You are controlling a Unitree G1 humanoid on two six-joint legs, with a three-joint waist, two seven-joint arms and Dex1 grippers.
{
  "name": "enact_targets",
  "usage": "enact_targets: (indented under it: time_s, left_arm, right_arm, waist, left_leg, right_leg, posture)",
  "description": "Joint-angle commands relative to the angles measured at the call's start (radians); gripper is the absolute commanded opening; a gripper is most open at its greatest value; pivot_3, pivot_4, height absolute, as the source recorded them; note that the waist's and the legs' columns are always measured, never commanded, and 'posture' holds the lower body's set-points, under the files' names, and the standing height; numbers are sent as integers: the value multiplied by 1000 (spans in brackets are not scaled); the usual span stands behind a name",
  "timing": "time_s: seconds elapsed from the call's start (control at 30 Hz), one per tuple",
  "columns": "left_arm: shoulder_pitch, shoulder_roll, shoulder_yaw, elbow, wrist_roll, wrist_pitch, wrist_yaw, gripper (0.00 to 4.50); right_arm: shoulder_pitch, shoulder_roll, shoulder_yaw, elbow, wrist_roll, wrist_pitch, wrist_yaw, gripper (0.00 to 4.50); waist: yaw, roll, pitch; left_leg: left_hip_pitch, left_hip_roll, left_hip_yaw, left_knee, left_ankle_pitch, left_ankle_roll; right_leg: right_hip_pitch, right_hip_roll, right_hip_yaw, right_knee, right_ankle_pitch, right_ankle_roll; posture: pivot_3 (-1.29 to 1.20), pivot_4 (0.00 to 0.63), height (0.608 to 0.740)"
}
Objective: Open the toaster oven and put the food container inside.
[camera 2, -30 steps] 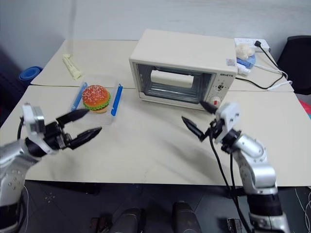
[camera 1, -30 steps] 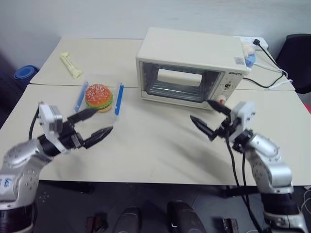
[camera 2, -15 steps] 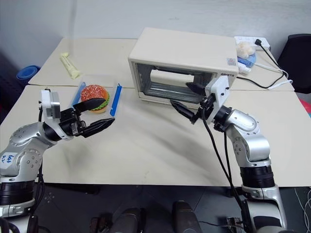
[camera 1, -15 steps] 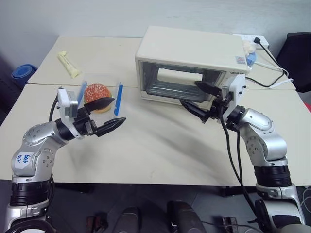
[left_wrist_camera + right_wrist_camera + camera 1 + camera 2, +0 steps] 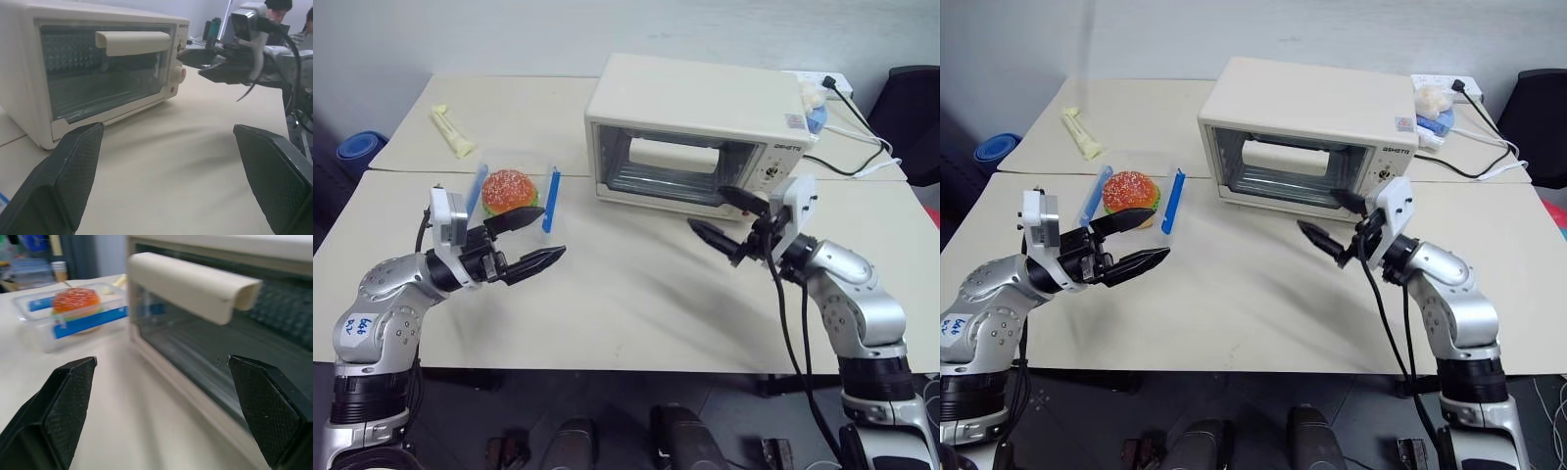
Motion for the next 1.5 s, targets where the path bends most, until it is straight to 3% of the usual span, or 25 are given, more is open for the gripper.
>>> enact_targets:
  time_s: [0.03, 0.27, 0.47, 0.57, 0.73, 0.97, 1.0, 1.23, 1.4, 1.5]
  left_arm:
    - [-16, -6, 11, -23, -1, -17, 2, 4500]
    - [-5, -15, 13, -15, 22, -34, 10, 4500]
    - [-16, -7, 21, 19, 31, -39, -1, 4500]
    - [-70, 6, 38, 80, 20, -36, -19, 3942]
    - [-236, -5, 3, 256, 75, -83, -40, 2371]
    - [-534, -130, -110, 635, 251, -280, -62, 173]
    - [-566, -146, -109, 687, 269, -317, -57, 36]
    - [-728, -236, -177, 963, 395, -453, -101, 36]
    - [-719, -242, -200, 951, 411, -463, -185, 36]
    - [-684, -231, -217, 898, 433, -456, -200, 36]
  right_arm:
    - [-49, 20, -7, 14, -6, -53, 18, 4456]
    - [-58, 39, 6, -7, 12, -68, 71, 4456]
    - [53, 4, 32, -105, 10, -67, 154, 4456]
    - [116, -19, 47, -134, -24, -91, 180, 4500]
    - [154, -14, 59, -149, -47, -120, 180, 4500]
    - [165, -10, 61, -145, -68, -143, 174, 4500]
    - [167, -10, 62, -145, -72, -146, 173, 4500]
    - [192, -7, 56, -151, -93, -177, 159, 4500]
    - [284, -11, 19, -181, -88, -209, 140, 4500]
    - [427, -19, -40, -222, -76, -263, 143, 4500]
  waist:
    - [1, 0, 0]
    - [3, 0, 0]
    - [2, 0, 0]
    - [3, 0, 0]
    - [5, 0, 0]
    - [9, 0, 0]
    - [8, 0, 0]
    - [1, -1, 0]
    - [6, -1, 1]
    - [15, -1, 1]
  left_leg:
    - [0, 0, 0, 0, 0, 0]
    - [-1, 0, 0, 0, 0, 0]
    - [-1, 0, 0, -1, 0, 0]
    - [-1, 0, 0, -1, 0, 0]
    - [-1, 0, 0, 3, -1, 1]
    - [-1, -3, 0, 4, 0, 1]
    - [-2, -3, 0, 4, -1, 1]
    - [-2, -4, 2, 6, -1, 2]
    - [-3, -3, 1, 7, -1, 2]
    - [-3, -4, 1, 7, -1, 2]
  right_leg:
    - [0, 0, 0, 0, 0, 0]
    - [0, -1, 0, -1, 0, 0]
    - [0, 0, 0, -1, 0, 0]
    - [0, 0, 0, -1, 0, 0]
    - [1, 0, -1, 1, 0, 0]
    - [0, -1, -1, 2, 0, 0]
    - [0, -1, -2, 2, 0, 0]
    - [-1, -1, -3, 6, 1, 1]
    - [-1, -1, -2, 7, 1, 1]
    - [0, -1, -2, 7, 1, 2]
  posture:
    - [0, 150, 740]
    - [0, 150, 740]
    - [0, 150, 740]
    - [0, 150, 740]
    - [0, 150, 740]
    - [0, 150, 740]
    - [0, 150, 740]
    - [0, 150, 740]
    - [0, 150, 740]
    - [0, 150, 740]
